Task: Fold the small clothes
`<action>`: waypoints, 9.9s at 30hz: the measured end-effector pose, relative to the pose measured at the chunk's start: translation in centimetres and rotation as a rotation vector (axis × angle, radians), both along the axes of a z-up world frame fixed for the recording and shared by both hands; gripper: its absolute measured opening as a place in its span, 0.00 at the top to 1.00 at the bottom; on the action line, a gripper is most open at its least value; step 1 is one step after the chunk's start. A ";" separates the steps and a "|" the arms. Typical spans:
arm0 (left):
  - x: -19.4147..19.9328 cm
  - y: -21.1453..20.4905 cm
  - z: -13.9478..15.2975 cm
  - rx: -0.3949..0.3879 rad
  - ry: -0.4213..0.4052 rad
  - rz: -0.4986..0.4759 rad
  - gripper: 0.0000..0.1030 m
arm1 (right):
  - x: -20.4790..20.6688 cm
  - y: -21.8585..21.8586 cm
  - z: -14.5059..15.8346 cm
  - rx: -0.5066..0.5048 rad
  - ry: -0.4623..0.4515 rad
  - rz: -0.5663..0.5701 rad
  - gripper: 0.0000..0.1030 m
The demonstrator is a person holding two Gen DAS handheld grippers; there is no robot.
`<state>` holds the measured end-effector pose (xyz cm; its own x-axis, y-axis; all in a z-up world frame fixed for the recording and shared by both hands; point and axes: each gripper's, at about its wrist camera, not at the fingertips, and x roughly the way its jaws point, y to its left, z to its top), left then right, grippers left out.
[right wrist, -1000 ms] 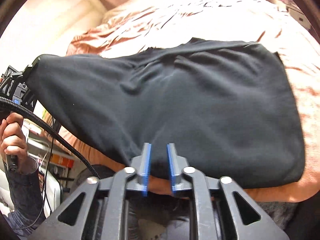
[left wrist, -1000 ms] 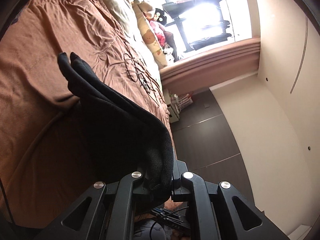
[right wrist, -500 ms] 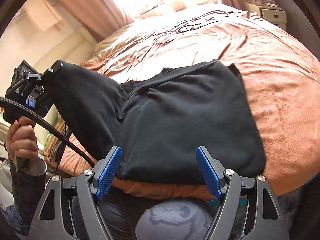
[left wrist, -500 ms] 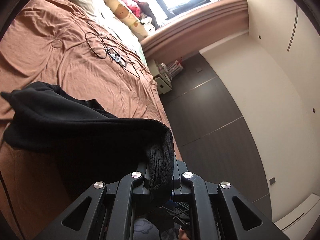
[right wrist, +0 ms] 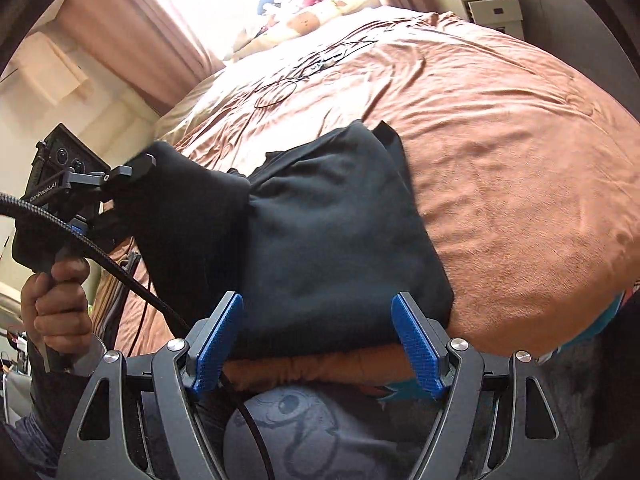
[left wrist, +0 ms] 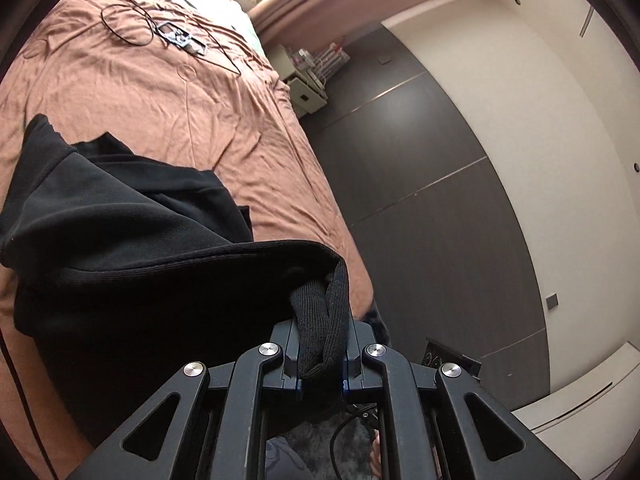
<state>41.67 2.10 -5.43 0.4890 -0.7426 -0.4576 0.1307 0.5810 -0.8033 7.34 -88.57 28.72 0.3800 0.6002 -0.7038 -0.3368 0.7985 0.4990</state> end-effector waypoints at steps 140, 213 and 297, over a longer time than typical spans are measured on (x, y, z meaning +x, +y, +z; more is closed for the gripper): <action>0.1 12.4 -13.1 0.262 0.363 0.179 0.36 | 23.8 10.9 -5.3 -0.259 -0.035 0.131 0.27; 10.4 14.0 -9.2 0.110 0.175 0.309 0.81 | 19.7 8.9 -3.2 -0.005 -0.010 0.230 0.82; 5.8 -26.2 17.2 0.053 -0.331 -0.190 0.85 | -7.2 -17.5 17.3 -0.257 -0.546 -0.123 0.84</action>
<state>47.47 -24.13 11.81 0.4730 -0.8135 -0.3384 0.4873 0.5615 -0.6688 0.12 -106.03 45.98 0.7821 0.3661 -0.5042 -0.3870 0.9196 0.0673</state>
